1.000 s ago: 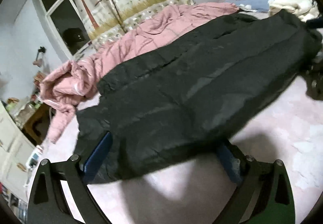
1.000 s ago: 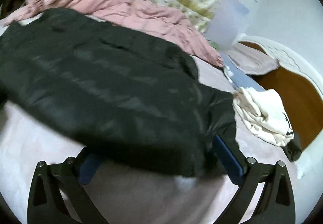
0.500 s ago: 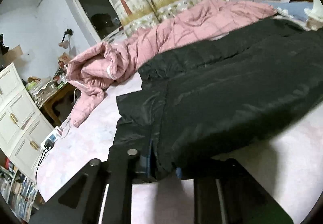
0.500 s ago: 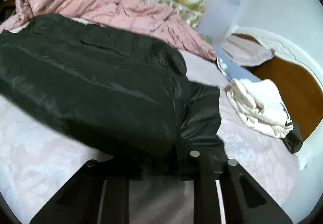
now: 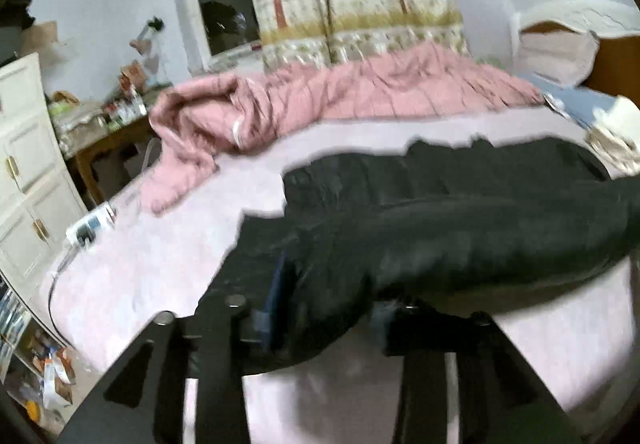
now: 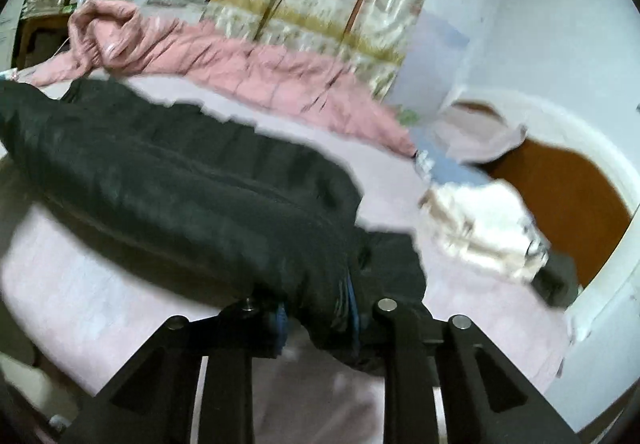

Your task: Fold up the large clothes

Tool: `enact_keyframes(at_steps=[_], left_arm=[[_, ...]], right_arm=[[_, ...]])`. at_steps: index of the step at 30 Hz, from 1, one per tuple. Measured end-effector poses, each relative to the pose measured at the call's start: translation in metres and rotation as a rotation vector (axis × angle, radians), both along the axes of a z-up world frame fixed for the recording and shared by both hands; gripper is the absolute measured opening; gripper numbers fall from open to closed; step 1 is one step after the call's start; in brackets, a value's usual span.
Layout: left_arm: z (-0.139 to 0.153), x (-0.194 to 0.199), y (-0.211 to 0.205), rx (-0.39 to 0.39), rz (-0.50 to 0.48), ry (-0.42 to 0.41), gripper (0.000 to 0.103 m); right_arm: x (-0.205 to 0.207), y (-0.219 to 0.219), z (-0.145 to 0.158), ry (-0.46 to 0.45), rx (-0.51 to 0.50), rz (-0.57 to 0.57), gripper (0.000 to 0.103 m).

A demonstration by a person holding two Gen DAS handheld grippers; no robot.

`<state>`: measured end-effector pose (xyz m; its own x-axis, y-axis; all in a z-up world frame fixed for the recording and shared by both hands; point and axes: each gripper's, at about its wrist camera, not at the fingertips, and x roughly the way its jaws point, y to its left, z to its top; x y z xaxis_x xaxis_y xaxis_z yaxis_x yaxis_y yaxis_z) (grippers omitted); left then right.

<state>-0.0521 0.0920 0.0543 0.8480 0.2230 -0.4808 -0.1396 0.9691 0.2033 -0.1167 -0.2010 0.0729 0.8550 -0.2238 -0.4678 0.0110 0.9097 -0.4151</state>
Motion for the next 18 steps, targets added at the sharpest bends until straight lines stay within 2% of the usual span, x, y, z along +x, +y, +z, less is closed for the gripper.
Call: enact_keyframes(at_steps=[3,5,6,8,13,18], left_arm=[[0.015,0.040,-0.004,0.054,-0.006,-0.036,0.050],[0.021,0.079,-0.003,0.060,-0.009,-0.024,0.055],[0.021,0.103,-0.001,0.047,-0.004,-0.005,0.056],[0.018,0.143,0.004,0.009,-0.003,0.029,0.056],[-0.008,0.211,0.012,0.004,0.006,0.075,0.057],[-0.038,0.244,0.014,0.019,-0.006,0.093,0.061]], right_arm=[[0.039,-0.005,0.022,-0.029,0.024,-0.011,0.032],[0.078,-0.010,0.033,-0.053,0.035,-0.041,0.050],[0.097,-0.011,0.035,-0.060,0.032,-0.052,0.051],[0.142,-0.012,0.032,-0.047,0.026,-0.073,0.052],[0.228,-0.019,0.009,0.014,0.089,-0.101,0.052],[0.285,-0.030,-0.017,0.037,0.140,-0.093,0.055]])
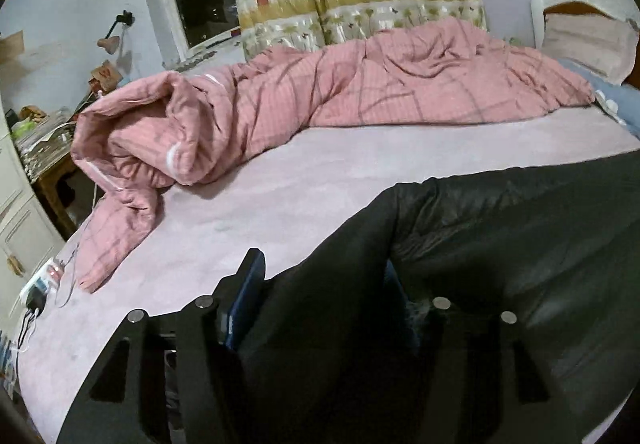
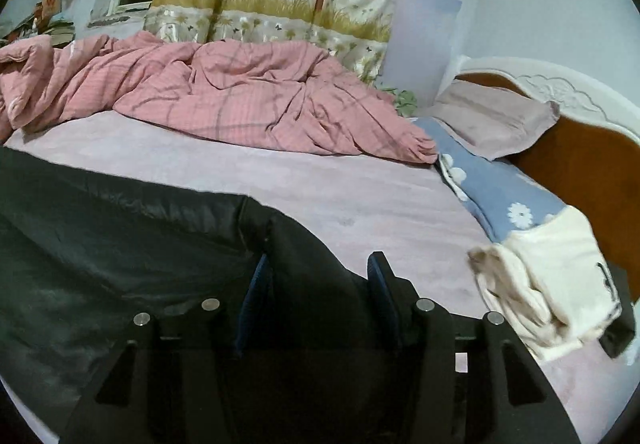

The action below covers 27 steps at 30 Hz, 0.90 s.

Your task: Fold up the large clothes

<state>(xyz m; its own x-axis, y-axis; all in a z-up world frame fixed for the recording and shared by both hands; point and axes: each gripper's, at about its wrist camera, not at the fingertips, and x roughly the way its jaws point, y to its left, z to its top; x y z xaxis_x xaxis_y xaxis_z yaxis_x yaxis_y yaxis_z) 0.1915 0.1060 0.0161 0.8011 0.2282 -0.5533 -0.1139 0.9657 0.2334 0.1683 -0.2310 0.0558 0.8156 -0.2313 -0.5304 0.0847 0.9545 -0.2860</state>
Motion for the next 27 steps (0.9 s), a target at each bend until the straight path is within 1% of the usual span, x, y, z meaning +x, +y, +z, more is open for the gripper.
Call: enact_keyframes(at_steps=[2,3,4,5,7,9,11,13,15,16,17,18,20,21,23,25,27], left_arm=[[-0.002,0.006,0.001,0.001,-0.003,-0.004,0.065],[-0.005,0.011,0.003,-0.003,0.000,0.011,0.066],[-0.007,0.015,0.005,-0.009,0.004,0.028,0.068],[-0.009,0.017,0.009,-0.028,0.006,0.034,0.070],[-0.008,0.018,0.014,-0.055,0.005,0.025,0.070],[-0.001,0.009,0.016,-0.074,-0.003,-0.010,0.073],[0.013,-0.004,0.018,-0.101,0.000,-0.050,0.088],[0.030,-0.023,0.020,-0.132,-0.019,-0.105,0.091],[0.046,-0.044,0.020,-0.150,-0.053,-0.155,0.092],[0.053,-0.057,0.020,-0.161,-0.069,-0.190,0.096],[0.059,-0.067,0.021,-0.174,-0.082,-0.221,0.100],[0.064,-0.076,0.020,-0.185,-0.098,-0.246,0.101],[0.073,-0.090,0.016,-0.200,-0.157,-0.284,0.102],[0.074,-0.093,0.013,-0.190,-0.188,-0.278,0.102],[0.068,-0.086,0.006,-0.155,-0.240,-0.225,0.102],[0.055,-0.073,0.006,-0.166,-0.244,-0.172,0.102],[0.038,-0.050,0.008,-0.196,-0.233,-0.101,0.102]], right_arm=[[0.013,-0.004,-0.006,-0.004,0.014,-0.007,0.058],[0.017,-0.006,-0.008,-0.003,0.030,-0.008,0.059],[0.017,-0.009,-0.009,-0.004,0.045,-0.006,0.063],[0.017,-0.013,-0.010,-0.009,0.066,-0.003,0.067],[0.014,-0.023,-0.009,-0.019,0.101,-0.006,0.071],[0.005,-0.035,-0.004,-0.039,0.147,-0.015,0.073],[-0.005,-0.047,0.006,-0.066,0.201,-0.020,0.074],[-0.022,-0.057,0.019,-0.108,0.265,-0.009,0.075],[-0.041,-0.064,0.033,-0.156,0.330,0.028,0.079],[-0.051,-0.064,0.038,-0.178,0.354,0.053,0.086],[-0.062,-0.064,0.043,-0.207,0.380,0.090,0.087],[-0.071,-0.062,0.048,-0.237,0.398,0.130,0.087],[-0.083,-0.054,0.054,-0.259,0.401,0.195,0.088],[-0.085,-0.048,0.055,-0.260,0.396,0.229,0.089],[-0.085,-0.037,0.050,-0.237,0.397,0.282,0.094],[-0.076,-0.027,0.040,-0.187,0.395,0.303,0.095],[-0.058,-0.019,0.021,-0.104,0.390,0.306,0.095]])
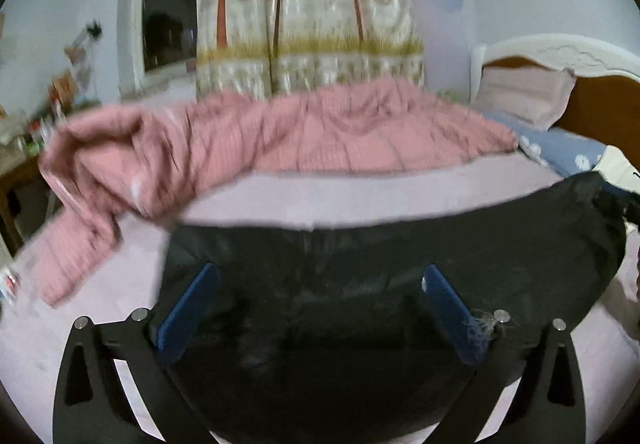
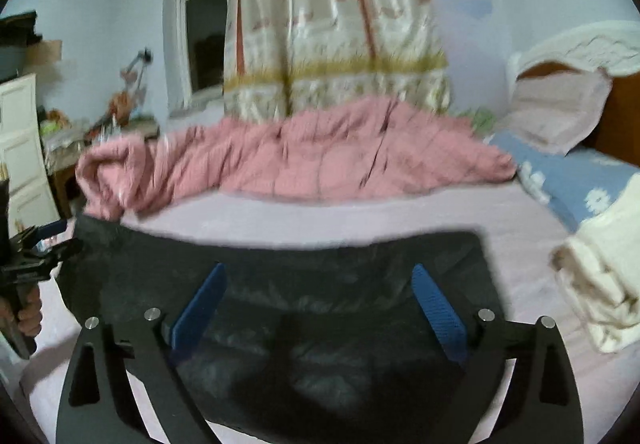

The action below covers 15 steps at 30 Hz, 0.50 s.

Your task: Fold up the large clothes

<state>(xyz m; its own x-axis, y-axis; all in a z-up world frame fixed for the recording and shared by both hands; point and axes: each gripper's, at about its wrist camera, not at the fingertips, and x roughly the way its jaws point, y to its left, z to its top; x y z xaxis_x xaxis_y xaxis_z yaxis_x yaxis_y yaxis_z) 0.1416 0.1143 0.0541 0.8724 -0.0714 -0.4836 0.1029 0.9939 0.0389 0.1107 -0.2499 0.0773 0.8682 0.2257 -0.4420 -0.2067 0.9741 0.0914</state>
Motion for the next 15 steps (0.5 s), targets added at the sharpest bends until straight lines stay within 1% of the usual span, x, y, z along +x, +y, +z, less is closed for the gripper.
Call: enact_keyframes(at_steps=[3,4,5,7,10,11,13,15], left_arm=[[-0.022,0.038,0.006,0.015,0.069,0.064,0.102],[-0.030,0.047,0.010,0.005,0.092,0.091,0.102],[-0.037,0.056,0.017,-0.023,0.113,0.115,0.103],[-0.048,0.063,0.028,-0.073,0.145,0.134,0.103],[-0.062,0.070,0.027,-0.036,0.180,0.142,0.103],[-0.067,0.073,0.025,-0.036,0.181,0.160,0.103],[-0.073,0.077,0.023,-0.027,0.182,0.183,0.103],[-0.077,0.079,0.023,-0.023,0.183,0.201,0.103]], right_arm=[[0.028,0.002,-0.025,0.103,-0.019,-0.033,0.095],[0.038,0.001,-0.033,0.125,-0.036,-0.055,0.095],[0.046,0.001,-0.039,0.141,-0.056,-0.078,0.095],[0.058,-0.001,-0.047,0.162,-0.049,-0.082,0.095],[0.071,-0.008,-0.058,0.201,-0.001,-0.053,0.096],[0.077,-0.012,-0.065,0.239,0.032,-0.035,0.096],[0.084,-0.016,-0.072,0.282,0.062,-0.029,0.096],[0.088,-0.011,-0.077,0.297,0.020,-0.053,0.096]])
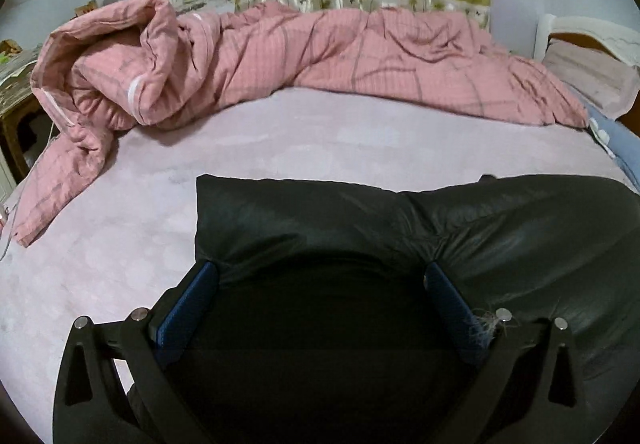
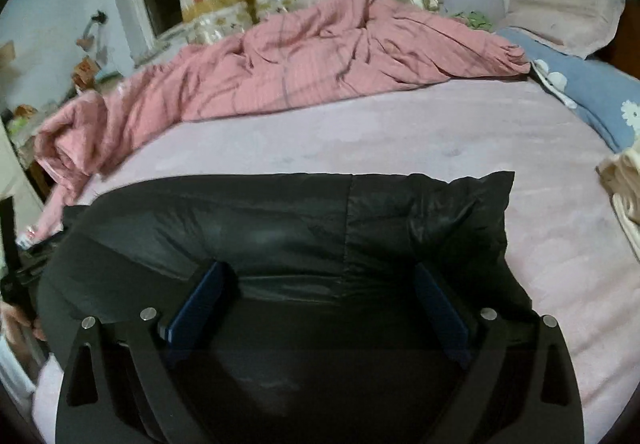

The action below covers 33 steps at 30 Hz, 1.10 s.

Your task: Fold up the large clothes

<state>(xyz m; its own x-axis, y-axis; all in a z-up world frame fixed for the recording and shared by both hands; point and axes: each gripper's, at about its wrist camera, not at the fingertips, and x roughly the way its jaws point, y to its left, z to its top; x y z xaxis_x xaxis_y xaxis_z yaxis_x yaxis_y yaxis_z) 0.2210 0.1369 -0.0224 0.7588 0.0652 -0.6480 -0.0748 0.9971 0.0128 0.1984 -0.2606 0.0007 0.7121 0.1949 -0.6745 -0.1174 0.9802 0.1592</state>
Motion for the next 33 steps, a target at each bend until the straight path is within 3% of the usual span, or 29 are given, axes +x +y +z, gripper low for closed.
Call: enact_keyframes(at_steps=[3,10,28,31,33], left_arm=[[-0.003,0.001,-0.004,0.019,0.007,0.017,0.103],[-0.007,0.004,-0.007,0.048,0.013,0.043,0.103],[-0.007,0.003,-0.010,0.064,0.017,0.040,0.103],[0.000,-0.001,0.000,-0.008,-0.021,0.026,0.103],[0.013,-0.013,0.009,-0.067,-0.018,-0.050,0.101]], right_arm=[[0.002,0.015,-0.005,0.013,-0.092,-0.011,0.097],[0.007,0.020,-0.010,0.052,-0.147,-0.024,0.098],[0.005,0.023,-0.011,0.047,-0.170,-0.030,0.099],[0.004,0.023,-0.011,0.047,-0.171,-0.031,0.099],[0.005,0.022,-0.011,0.046,-0.173,-0.031,0.099]])
